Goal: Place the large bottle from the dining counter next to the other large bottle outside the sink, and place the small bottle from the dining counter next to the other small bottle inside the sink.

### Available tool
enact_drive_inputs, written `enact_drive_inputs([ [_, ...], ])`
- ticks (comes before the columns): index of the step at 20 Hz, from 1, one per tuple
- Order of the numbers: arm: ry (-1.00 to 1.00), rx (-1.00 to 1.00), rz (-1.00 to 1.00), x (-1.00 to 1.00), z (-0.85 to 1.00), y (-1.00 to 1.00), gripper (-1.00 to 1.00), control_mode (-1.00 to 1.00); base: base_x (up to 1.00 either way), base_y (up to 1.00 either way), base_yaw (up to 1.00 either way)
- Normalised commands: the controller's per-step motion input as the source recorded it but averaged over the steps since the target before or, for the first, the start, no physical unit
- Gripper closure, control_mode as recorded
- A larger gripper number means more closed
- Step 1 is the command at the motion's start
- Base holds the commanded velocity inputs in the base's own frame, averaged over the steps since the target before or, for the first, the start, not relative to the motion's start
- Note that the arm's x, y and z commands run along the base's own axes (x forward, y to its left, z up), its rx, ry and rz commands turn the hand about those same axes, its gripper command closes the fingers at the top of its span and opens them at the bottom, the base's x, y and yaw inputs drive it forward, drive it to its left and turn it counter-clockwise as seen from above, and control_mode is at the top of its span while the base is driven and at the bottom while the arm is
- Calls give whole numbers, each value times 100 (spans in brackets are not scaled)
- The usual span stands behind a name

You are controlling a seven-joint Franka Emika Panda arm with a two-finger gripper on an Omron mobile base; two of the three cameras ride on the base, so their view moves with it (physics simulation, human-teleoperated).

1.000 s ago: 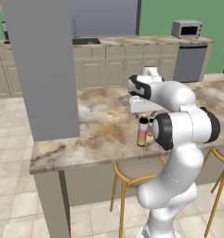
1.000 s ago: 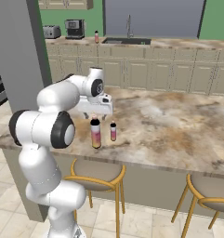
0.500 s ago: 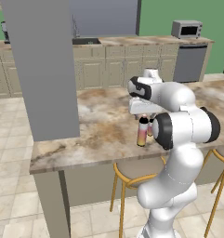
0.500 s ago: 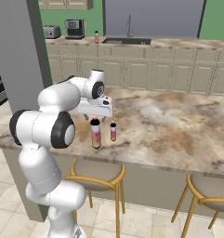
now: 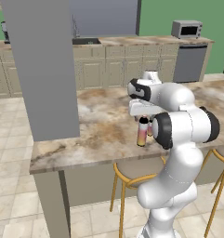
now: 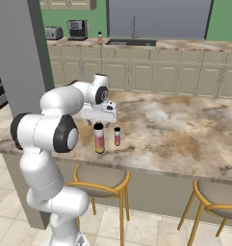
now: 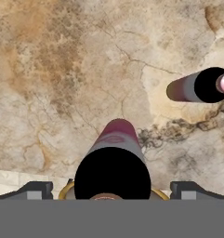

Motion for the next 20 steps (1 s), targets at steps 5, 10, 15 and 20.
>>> enact_drive_inputs([
  [5, 0, 0, 0, 0, 0, 0, -100, -100, 0, 0, 0],
  [10, 0, 0, 0, 0, 0, 0, -100, -100, 0, 0, 0],
  [15, 0, 0, 0, 0, 0, 0, 100, -100, 0, 0, 0],
  [20, 0, 0, 0, 0, 0, 0, 100, -100, 0, 0, 0],
])
